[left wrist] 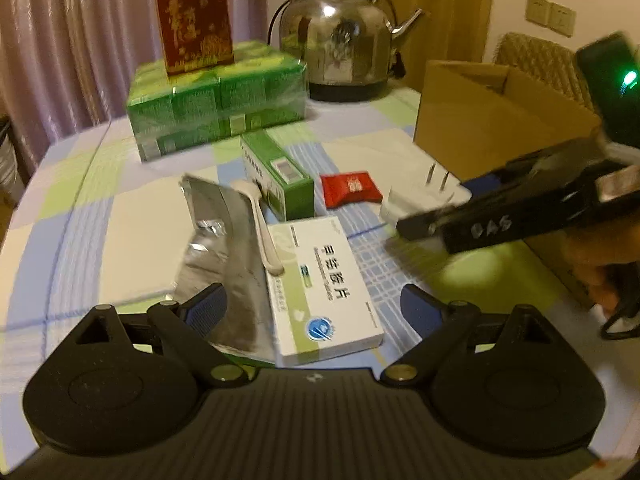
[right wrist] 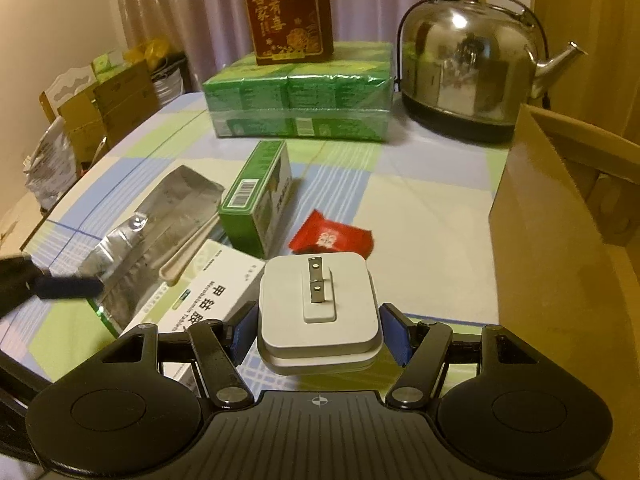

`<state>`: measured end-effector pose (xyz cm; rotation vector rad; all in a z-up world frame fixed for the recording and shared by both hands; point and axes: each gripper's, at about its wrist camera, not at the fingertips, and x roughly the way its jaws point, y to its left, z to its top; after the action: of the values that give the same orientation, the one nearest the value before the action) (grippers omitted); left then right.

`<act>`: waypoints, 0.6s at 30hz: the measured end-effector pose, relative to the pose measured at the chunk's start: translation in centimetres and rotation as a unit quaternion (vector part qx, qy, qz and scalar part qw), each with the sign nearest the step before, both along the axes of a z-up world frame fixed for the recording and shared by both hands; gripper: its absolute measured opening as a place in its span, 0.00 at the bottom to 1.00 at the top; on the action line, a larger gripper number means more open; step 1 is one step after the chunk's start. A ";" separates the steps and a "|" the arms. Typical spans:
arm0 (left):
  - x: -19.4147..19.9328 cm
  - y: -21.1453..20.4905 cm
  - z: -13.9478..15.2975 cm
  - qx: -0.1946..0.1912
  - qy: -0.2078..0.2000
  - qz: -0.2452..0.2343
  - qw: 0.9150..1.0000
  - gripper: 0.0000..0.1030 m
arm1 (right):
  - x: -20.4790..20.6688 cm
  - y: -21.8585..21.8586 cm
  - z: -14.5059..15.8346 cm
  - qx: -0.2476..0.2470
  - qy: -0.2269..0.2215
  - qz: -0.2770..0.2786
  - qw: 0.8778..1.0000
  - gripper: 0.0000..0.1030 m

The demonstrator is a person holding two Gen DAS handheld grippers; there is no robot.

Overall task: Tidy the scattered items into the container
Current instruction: 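Grasp the white plug adapter with the right tool while the left tool grasps the white tablets box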

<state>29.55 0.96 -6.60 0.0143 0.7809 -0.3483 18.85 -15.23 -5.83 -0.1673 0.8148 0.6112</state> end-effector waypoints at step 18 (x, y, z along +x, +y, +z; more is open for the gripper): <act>0.7 -3.1 -4.0 0.039 0.032 0.067 0.996 0.67 | 0.0 -0.4 -0.5 0.005 0.006 0.002 1.000 0.61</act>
<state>30.25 -2.14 -10.61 0.0233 0.8540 -0.1909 18.89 -15.67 -6.29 -0.1556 0.8224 0.6207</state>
